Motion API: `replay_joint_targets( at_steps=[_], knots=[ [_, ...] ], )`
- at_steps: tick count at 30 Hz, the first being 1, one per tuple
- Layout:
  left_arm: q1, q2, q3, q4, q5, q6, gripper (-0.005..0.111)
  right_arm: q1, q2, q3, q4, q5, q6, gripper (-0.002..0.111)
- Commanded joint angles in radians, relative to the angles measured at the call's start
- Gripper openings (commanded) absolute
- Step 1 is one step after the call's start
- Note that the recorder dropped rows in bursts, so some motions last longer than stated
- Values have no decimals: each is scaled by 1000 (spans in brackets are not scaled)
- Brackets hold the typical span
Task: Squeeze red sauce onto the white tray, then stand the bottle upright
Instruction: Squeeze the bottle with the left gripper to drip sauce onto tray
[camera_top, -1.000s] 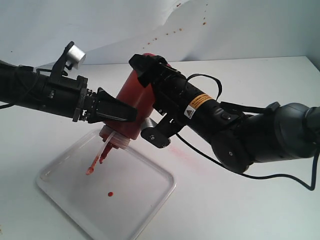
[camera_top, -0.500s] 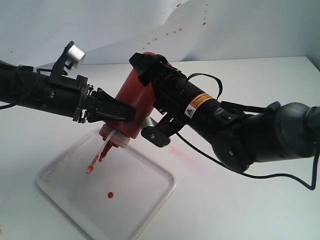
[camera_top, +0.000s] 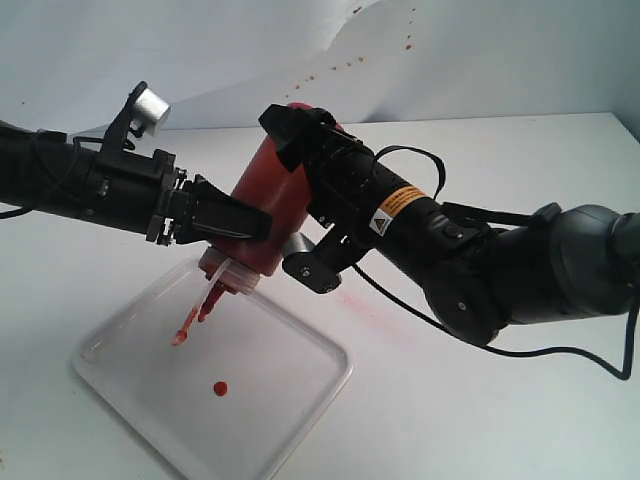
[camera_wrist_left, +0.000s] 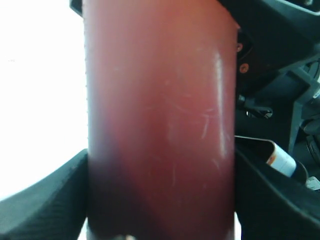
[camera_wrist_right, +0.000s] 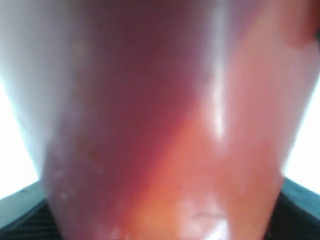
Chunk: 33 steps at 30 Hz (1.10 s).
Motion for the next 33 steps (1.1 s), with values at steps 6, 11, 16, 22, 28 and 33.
replay_joint_targets(
  at_steps=[6,11,16,22,28,33],
  knots=[
    [-5,1,-7,-35,51,32,1,-2,-11,-7,12,-42,-11,0],
    [-5,1,-7,-59,51,35,1,-2,-11,-7,12,-42,-11,0],
    [-5,1,-7,-75,51,37,23,-2,-11,-7,12,-42,-11,0],
    [-5,1,-7,-88,51,41,70,-2,-11,-7,12,-42,-11,0],
    [-5,1,-7,-134,51,43,75,-2,-11,-7,12,-42,-11,0],
    [-5,1,-7,-131,51,38,75,-6,-11,-7,19,-42,-11,0]
  ],
)
